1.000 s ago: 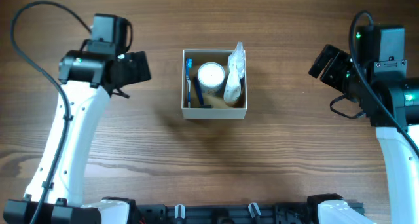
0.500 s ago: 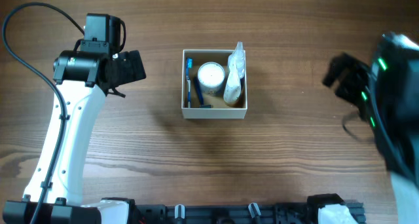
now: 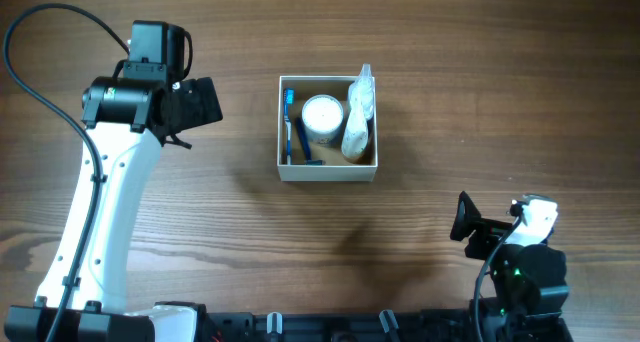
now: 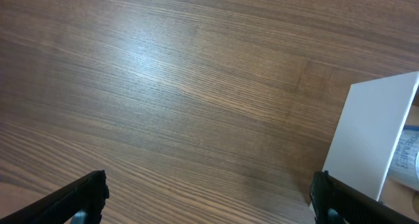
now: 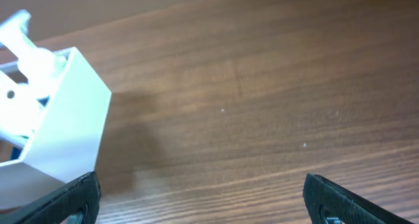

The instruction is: Pack container

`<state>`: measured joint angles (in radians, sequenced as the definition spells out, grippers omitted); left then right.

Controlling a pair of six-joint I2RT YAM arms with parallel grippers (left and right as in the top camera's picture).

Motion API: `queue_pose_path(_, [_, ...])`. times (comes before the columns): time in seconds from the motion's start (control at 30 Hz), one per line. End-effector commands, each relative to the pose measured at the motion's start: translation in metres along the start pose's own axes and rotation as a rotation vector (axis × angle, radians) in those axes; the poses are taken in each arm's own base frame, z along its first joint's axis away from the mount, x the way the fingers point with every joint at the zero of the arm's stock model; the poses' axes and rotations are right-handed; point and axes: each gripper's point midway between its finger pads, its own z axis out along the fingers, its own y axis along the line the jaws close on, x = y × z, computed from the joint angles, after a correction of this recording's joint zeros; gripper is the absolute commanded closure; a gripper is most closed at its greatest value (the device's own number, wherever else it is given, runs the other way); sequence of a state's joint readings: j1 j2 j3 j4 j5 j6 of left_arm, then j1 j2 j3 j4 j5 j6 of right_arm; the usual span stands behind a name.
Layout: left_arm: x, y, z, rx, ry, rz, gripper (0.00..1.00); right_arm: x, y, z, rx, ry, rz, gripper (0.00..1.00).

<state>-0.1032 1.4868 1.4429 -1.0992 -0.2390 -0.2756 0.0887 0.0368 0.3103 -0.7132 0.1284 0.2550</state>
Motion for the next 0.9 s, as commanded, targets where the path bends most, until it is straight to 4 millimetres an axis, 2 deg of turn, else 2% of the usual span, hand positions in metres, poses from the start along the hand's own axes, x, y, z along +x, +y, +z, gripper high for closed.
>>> queue_pose_path(0.0, [-0.002, 0.002, 0.000, -0.007, -0.004, -0.007, 0.00, 0.016, 0.001, 0.012, -0.019, 0.006, -0.019, 0.00])
queue_pose_path(0.13, [-0.002, 0.002, 0.000, -0.007, -0.004, -0.007, 0.00, 0.037, 0.001, 0.026, -0.031, 0.046, -0.019, 0.00])
queue_pose_path(0.57, [-0.002, 0.003, -0.001, -0.006, -0.007, -0.008, 0.00, 0.037, 0.003, 0.026, -0.040, 0.046, -0.019, 0.00])
queue_pose_path(0.6, [-0.003, 0.003, -0.006, 0.001, -0.021, -0.011, 0.00, 0.037, 0.003, 0.026, -0.040, 0.046, -0.019, 0.00])
queue_pose_path(0.73, [-0.004, 0.009, -0.060, 0.063, -0.166, -0.030, 0.00, 0.037, 0.003, 0.026, -0.040, 0.046, -0.019, 0.00])
queue_pose_path(0.8, [0.008, 0.023, -0.094, 0.089, -0.244, -0.048, 0.00, 0.037, 0.003, 0.026, -0.040, 0.046, -0.019, 0.00])
queue_pose_path(0.87, [0.019, 0.032, -0.115, 0.121, -0.323, -0.069, 0.00, 0.037, 0.003, 0.026, -0.040, 0.046, -0.019, 0.00])
